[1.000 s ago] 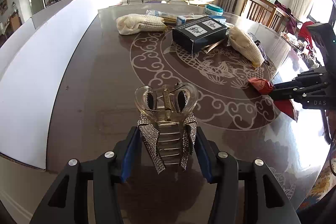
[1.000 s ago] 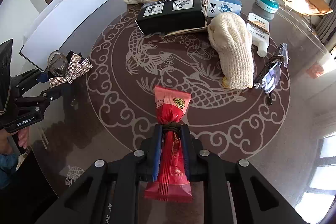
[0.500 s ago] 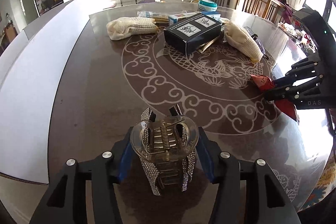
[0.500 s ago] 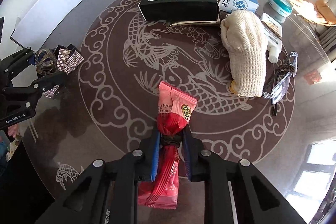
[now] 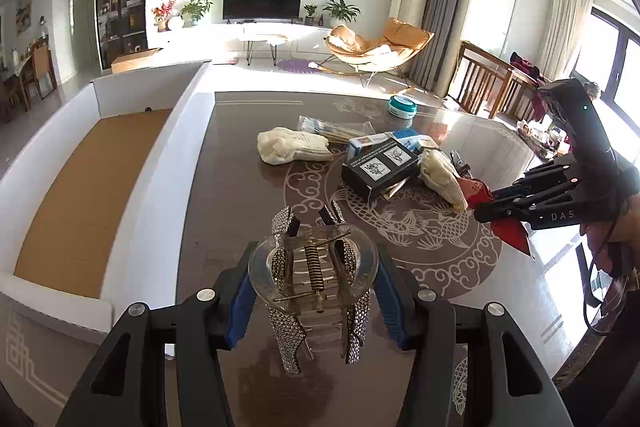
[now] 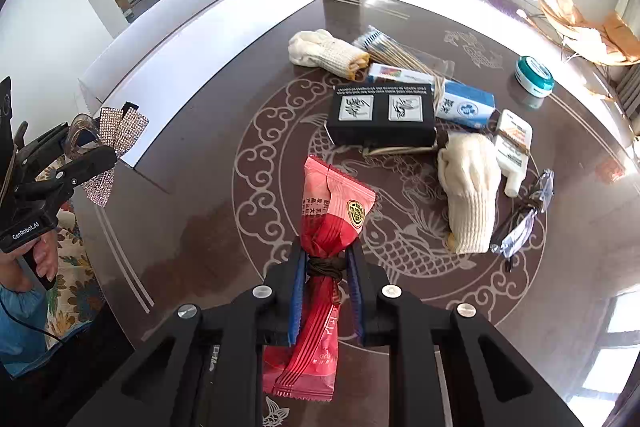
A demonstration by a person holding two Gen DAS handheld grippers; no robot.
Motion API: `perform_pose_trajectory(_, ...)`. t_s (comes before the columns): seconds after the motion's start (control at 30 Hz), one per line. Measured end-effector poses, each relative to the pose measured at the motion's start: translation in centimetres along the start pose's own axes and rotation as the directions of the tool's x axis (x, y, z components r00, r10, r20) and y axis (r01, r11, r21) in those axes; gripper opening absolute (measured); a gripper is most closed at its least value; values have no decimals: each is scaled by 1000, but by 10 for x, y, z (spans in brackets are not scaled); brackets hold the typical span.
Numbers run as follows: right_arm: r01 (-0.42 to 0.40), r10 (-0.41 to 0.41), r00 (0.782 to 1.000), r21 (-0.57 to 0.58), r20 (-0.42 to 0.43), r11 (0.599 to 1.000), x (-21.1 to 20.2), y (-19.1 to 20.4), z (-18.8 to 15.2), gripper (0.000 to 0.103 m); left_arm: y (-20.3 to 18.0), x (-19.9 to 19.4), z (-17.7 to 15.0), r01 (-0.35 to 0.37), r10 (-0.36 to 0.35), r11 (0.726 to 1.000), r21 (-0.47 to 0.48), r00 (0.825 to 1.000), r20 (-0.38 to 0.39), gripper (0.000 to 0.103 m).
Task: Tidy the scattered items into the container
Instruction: 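Carry the hair clip in the left gripper while the right gripper carries the red bag to the cardboard box, then open the left gripper over the box while the right gripper drops the red bag beside the clip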
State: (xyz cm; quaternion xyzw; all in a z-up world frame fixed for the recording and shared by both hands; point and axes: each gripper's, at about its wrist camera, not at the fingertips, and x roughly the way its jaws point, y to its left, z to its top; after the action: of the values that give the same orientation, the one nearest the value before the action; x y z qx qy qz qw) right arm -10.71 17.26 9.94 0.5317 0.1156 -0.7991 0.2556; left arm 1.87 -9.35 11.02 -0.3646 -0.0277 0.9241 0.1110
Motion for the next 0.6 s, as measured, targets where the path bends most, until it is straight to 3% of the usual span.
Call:
perform_pose_trajectory(0.17, -39, 40, 999, -124, 6, 992, -6, 64, 70, 20, 79, -35, 22, -128, 131, 989, -77, 991, 38, 54)
perform_pose_trajectory(0.37, -139, 152, 988, -283, 22, 949, 1, 194, 158, 20, 180, -45, 26, -283, 289, 936, -211, 957, 0, 54)
perform_pose_trajectory(0.5, -184, 199, 980, -338, 11, 923, 40, 269, 202, 20, 215, -26, 20, -346, 345, 905, -249, 937, -52, 53)
perform_pose_trajectory(0.6, -179, 194, 981, -338, 11, 924, 83, 302, 218, 20, 229, -11, 13, -360, 352, 892, -275, 933, -82, 53)
